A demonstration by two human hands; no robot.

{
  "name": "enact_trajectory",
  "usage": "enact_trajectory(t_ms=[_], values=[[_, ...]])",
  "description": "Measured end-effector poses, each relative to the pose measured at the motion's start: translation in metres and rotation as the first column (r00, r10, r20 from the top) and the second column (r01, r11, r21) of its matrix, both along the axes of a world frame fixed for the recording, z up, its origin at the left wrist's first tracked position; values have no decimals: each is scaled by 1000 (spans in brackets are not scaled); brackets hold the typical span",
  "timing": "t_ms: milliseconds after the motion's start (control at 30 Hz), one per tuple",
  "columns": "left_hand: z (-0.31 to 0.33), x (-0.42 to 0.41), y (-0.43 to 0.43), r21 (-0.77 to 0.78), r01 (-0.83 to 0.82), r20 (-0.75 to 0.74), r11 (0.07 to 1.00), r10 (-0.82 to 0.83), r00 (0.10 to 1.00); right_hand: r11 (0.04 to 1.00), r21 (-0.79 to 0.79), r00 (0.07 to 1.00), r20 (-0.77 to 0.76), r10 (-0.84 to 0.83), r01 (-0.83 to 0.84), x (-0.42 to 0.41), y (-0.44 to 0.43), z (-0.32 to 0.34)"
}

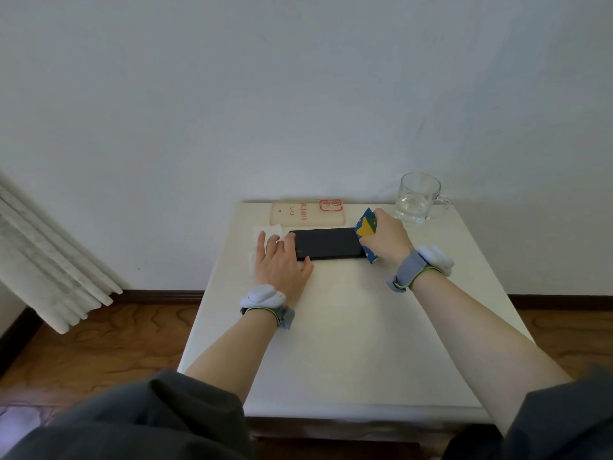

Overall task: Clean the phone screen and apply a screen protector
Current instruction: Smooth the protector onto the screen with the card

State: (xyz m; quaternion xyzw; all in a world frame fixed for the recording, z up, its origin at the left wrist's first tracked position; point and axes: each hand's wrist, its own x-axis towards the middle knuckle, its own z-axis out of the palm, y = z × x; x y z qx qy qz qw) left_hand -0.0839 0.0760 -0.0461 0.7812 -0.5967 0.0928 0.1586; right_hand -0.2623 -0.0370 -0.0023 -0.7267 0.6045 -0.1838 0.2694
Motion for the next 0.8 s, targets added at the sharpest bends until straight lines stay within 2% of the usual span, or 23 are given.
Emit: enact_trajectory(t_ms=[100,200,500,667,800], values=[[-1,0,0,-8,3,-5,1000,-3,1000,998,-36,992,122,-37,42,-9,-6,4],[0,0,0,-9,12,-7,1000,-12,1000,999,-39,983,185,-3,11,-12,-6,7],[0,2,0,-8,59,-58,998,-60,997,997,-27,995,63,80,-78,11,7,-6],[-3,10,1,-25,63,-54,998,-64,996,981,34,978,84,190,-193,45,22,-2],[-2,12,3,-30,61,-87,998,-63,994,992,47,989,86,117,-121,38,13,2]])
